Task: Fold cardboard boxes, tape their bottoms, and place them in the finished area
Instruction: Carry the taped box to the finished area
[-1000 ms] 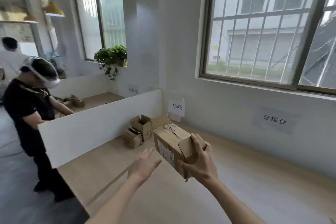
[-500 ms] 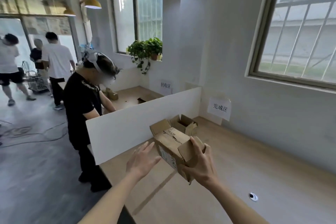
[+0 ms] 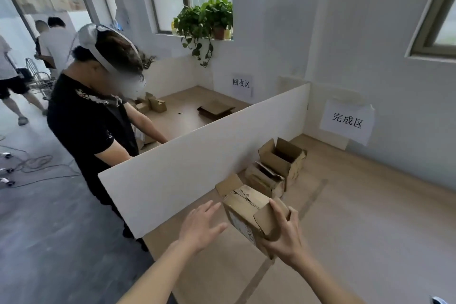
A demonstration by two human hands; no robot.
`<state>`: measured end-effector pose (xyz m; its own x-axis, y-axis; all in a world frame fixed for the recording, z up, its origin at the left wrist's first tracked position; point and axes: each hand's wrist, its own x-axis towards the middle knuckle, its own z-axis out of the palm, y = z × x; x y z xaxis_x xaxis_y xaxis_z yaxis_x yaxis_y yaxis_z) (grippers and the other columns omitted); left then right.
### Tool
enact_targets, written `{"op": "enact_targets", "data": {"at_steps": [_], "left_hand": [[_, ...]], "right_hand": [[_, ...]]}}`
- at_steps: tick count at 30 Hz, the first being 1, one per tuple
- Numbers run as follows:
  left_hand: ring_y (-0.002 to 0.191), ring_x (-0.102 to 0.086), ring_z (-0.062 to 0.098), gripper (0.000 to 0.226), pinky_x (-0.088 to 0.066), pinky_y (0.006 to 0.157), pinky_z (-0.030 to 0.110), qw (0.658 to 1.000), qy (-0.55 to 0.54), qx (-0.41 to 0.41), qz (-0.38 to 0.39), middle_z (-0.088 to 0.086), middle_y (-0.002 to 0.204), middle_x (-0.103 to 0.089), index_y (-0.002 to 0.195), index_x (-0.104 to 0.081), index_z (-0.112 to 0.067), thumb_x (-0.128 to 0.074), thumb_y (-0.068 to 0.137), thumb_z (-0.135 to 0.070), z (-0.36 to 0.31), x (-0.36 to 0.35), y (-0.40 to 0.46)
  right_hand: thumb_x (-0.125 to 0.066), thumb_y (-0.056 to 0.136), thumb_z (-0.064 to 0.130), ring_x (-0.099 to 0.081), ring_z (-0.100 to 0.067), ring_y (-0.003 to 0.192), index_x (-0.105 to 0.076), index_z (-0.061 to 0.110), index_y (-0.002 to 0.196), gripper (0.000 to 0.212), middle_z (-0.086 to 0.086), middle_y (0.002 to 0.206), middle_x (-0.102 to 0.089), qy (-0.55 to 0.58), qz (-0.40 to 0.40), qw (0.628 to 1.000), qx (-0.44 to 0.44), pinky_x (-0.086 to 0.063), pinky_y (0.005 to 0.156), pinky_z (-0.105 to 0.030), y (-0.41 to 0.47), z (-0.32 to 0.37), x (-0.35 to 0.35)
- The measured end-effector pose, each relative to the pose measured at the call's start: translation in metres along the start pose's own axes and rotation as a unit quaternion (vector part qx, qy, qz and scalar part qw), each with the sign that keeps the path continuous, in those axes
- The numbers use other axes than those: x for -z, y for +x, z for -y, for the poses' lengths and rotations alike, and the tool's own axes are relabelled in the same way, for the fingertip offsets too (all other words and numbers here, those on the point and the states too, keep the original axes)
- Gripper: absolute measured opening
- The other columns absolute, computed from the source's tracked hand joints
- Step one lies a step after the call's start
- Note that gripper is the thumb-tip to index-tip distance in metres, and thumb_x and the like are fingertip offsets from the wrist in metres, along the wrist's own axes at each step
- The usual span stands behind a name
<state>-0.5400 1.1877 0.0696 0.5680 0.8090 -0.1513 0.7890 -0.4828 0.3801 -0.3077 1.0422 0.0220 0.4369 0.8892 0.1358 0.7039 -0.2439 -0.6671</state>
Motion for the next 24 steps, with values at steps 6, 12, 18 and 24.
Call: {"op": "enact_targets", "data": {"at_steps": [6, 12, 18, 24], "left_hand": [[0.154, -0.015, 0.015, 0.071, -0.016, 0.125, 0.037, 0.997, 0.016, -0.024, 0.068, -0.010, 0.168, -0.016, 0.158, -0.023, -0.042, -0.048, 0.096, -0.065, 0.020, -0.039, 0.136], [0.156, -0.002, 0.016, 0.070, 0.001, 0.124, 0.035, 0.987, 0.063, -0.084, 0.125, -0.005, 0.170, -0.001, 0.161, -0.014, -0.040, -0.041, 0.100, -0.062, 0.027, -0.091, 0.229], [0.155, 0.009, 0.017, 0.075, 0.006, 0.121, 0.038, 0.972, 0.116, -0.108, 0.171, -0.006, 0.167, 0.016, 0.160, -0.003, -0.040, -0.038, 0.099, -0.066, 0.039, -0.127, 0.280], [0.152, 0.019, 0.017, 0.081, 0.003, 0.123, 0.042, 0.965, 0.145, -0.116, 0.187, -0.006, 0.162, 0.030, 0.159, 0.007, -0.040, -0.039, 0.098, -0.066, 0.048, -0.139, 0.313]], "right_hand": [[-0.073, 0.061, 0.068, -0.033, -0.029, 0.136, -0.006, 0.062, 0.149, 0.111, 0.001, 0.147, -0.016, -0.010, 0.060, 0.996, -0.059, -0.049, 0.102, -0.042, 0.091, -0.053, -0.056], [-0.076, 0.063, 0.057, -0.026, -0.031, 0.143, -0.007, 0.061, 0.149, 0.111, 0.001, 0.156, -0.006, -0.015, 0.103, 0.991, -0.089, -0.047, 0.105, -0.043, 0.150, -0.098, -0.086], [-0.078, 0.076, 0.049, -0.011, -0.023, 0.154, -0.004, 0.063, 0.149, 0.105, 0.016, 0.163, 0.008, -0.022, 0.106, 0.989, -0.104, -0.033, 0.116, -0.039, 0.177, -0.131, -0.109], [-0.077, 0.078, 0.055, -0.013, -0.019, 0.152, -0.003, 0.057, 0.152, 0.105, 0.012, 0.165, 0.005, -0.057, 0.069, 0.989, -0.116, -0.036, 0.115, -0.039, 0.193, -0.131, -0.123]]}}
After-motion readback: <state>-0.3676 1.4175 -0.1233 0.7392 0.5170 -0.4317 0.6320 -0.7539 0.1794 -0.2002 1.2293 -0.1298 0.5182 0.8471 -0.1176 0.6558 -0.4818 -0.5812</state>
